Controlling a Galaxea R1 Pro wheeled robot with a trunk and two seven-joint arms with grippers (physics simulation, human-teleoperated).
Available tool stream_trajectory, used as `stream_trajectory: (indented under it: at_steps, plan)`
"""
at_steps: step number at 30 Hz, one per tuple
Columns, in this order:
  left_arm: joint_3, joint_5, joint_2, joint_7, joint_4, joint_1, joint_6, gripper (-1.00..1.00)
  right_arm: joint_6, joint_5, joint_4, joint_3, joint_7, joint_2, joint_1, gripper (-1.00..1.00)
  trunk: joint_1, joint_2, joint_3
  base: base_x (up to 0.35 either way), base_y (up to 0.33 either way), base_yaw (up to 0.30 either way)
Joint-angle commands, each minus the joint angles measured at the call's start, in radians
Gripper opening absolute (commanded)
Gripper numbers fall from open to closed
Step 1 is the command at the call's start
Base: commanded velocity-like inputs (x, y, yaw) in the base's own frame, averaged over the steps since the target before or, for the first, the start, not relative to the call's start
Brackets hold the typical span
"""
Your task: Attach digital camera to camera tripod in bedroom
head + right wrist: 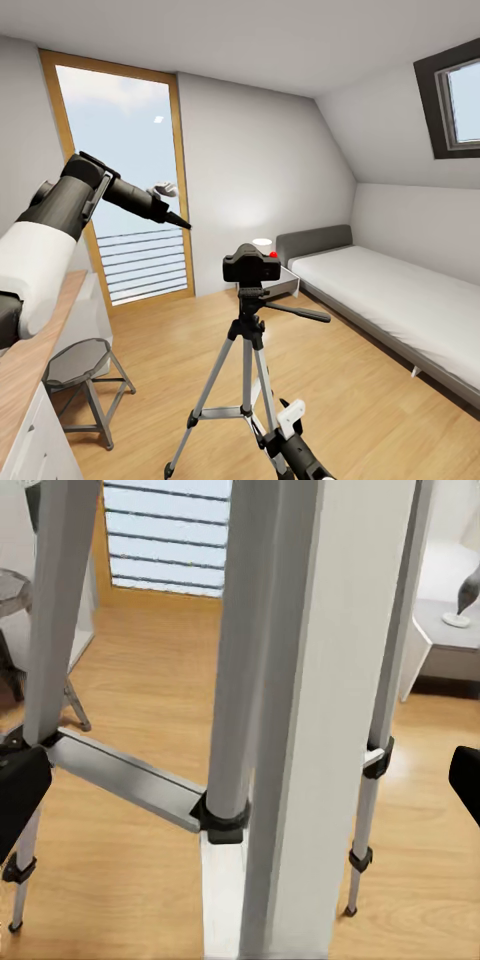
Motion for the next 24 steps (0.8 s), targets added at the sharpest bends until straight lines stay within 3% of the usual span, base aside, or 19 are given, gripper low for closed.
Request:
stream_trajectory:
  at_steps: [1, 2, 7, 12, 18, 24]
  plan:
    - [0.046, -0.009, 0.001, 0.027, 0.033, 0.0, 0.01, 1.0, -0.031, 0.006, 0.001, -0.001, 0.001, -0.001, 0.015, 1.0, 0.0, -0.001, 0.0, 0.0, 0.0, 0.0]
    - [0.093, -0.009, 0.001, 0.075, 0.065, 0.0, 0.01, 1.0, -0.055, 0.006, 0.001, -0.001, 0.0, -0.003, 0.031, 1.0, 0.0, -0.001, 0.0, 0.0, 0.0, 0.0]
    - [0.151, -0.009, 0.001, 0.178, 0.152, 0.0, 0.008, 1.0, -0.096, 0.006, 0.001, -0.001, 0.0, -0.013, 0.064, 1.0, 0.0, -0.001, 0.0, 0.0, 0.0, 0.0]
    - [0.17, -0.009, 0.001, 0.243, 0.252, 0.0, 0.003, 1.0, -0.134, 0.006, 0.001, -0.001, 0.0, -0.029, 0.086, 1.0, 0.0, -0.001, 0.0, 0.0, 0.0, 0.0]
    - [0.181, -0.009, 0.001, 0.277, 0.356, 0.0, -0.008, 1.0, -0.171, 0.005, 0.001, -0.001, 0.0, -0.053, 0.113, 1.0, 0.0, -0.001, 0.0, 0.0, 0.0, 0.0]
    - [0.185, -0.008, 0.001, 0.311, 0.486, 0.002, -0.095, 1.0, -0.214, 0.003, 0.001, -0.001, 0.0, -0.085, 0.144, 1.0, 0.0, -0.001, 0.0, 0.0, 0.0, 0.0]
